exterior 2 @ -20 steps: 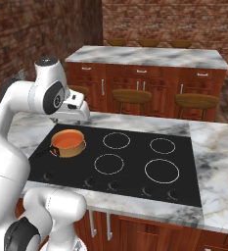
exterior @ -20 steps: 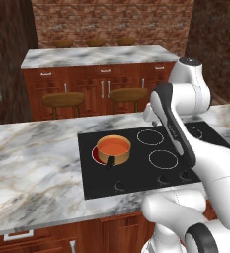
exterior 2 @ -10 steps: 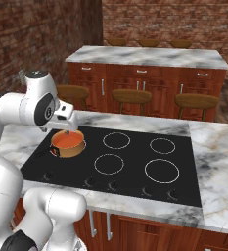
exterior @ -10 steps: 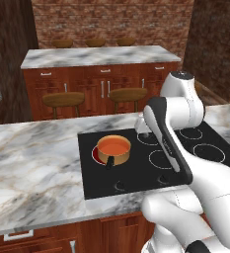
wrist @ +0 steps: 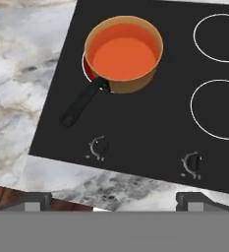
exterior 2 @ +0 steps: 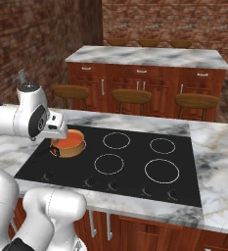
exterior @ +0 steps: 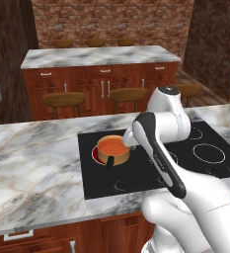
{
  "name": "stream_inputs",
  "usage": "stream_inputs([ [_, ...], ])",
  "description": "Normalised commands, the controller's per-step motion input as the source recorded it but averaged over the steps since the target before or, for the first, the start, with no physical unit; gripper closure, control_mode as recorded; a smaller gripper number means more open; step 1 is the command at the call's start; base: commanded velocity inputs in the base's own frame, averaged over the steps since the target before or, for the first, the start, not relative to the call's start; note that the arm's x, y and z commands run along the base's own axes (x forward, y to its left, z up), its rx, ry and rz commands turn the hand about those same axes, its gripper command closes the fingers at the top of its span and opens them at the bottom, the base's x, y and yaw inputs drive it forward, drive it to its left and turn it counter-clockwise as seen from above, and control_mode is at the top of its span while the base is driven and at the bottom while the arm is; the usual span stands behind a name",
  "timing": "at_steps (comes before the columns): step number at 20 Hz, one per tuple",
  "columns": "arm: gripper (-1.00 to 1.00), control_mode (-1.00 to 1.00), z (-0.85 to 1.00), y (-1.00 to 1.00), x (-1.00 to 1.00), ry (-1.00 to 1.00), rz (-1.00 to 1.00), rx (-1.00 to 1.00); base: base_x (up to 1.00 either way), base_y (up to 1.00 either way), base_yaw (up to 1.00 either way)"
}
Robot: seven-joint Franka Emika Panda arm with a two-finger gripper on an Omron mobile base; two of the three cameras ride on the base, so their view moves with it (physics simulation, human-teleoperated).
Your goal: Wait until the marinara sauce is simmered to a deep red color and then turn off the stove.
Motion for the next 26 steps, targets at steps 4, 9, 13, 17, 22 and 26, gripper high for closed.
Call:
stream_inputs([
  [4, -1.0, -1.0, -0.36, 0.38, -0.09, 0.0, 0.23, -0.03, 0.0, 0.0, 0.0],
  [9, -1.0, -1.0, -0.31, 0.34, -0.02, 0.0, 0.24, -0.08, 0.0, 0.0, 0.0],
  [13, -1.0, -1.0, -0.26, 0.06, 0.0, 0.0, 0.16, -0.05, 0.0, 0.0, 0.0],
  [17, -1.0, -1.0, -0.36, 0.0, 0.0, 0.01, 0.11, -0.05, 0.0, 0.0, 0.0],
  [22, -1.0, -1.0, -0.4, 0.0, 0.0, 0.02, 0.11, -0.03, 0.0, 0.0, 0.0],
  [26, -1.0, -1.0, -0.41, 0.0, 0.0, 0.03, 0.08, 0.0, 0.0, 0.0, 0.0],
])
